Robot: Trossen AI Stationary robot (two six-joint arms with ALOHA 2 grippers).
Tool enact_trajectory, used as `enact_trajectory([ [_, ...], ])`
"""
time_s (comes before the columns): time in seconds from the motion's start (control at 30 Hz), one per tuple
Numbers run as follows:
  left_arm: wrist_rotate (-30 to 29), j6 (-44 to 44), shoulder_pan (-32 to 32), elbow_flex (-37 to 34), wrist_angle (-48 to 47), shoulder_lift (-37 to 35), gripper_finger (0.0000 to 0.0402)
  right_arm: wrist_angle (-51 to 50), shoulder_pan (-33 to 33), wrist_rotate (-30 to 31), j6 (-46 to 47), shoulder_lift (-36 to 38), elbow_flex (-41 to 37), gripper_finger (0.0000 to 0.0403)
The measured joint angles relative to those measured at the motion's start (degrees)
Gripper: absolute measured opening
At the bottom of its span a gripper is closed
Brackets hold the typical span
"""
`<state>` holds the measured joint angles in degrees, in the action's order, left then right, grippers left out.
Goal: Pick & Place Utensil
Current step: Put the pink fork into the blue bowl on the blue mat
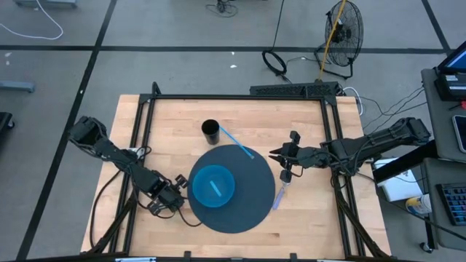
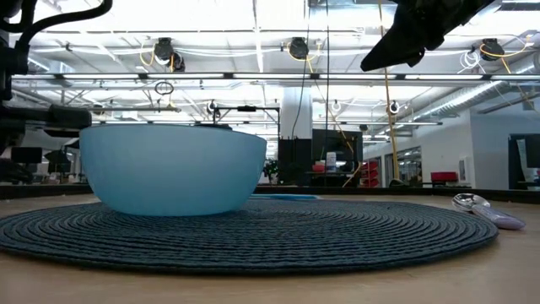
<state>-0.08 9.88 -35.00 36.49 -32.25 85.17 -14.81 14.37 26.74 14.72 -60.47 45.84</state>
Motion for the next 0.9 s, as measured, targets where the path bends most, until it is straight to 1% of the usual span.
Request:
enact_trajectory([
  [0.17, 0.0, -0.3, 0.0, 0.0, 0.0, 0.0, 0.0029, 0.0, 0.0, 0.0, 0.0, 0.0, 0.0, 0.0059],
  [0.33, -0.1, -0.5, 0.0, 0.0, 0.0, 0.0, 0.0045, 0.0, 0.0, 0.0, 0.0, 0.0, 0.0, 0.0059],
  [0.47, -0.1, -0.7, 0.0, 0.0, 0.3, 0.0, 0.0029, 0.0, 0.0, 0.0, 0.0, 0.0, 0.0, 0.0059],
  [0.9, -1.4, -1.4, -0.8, 1.2, 0.0, 0.3, 0.0036, 0.0, 0.0, 0.0, 0.0, 0.0, 0.0, 0.0059],
])
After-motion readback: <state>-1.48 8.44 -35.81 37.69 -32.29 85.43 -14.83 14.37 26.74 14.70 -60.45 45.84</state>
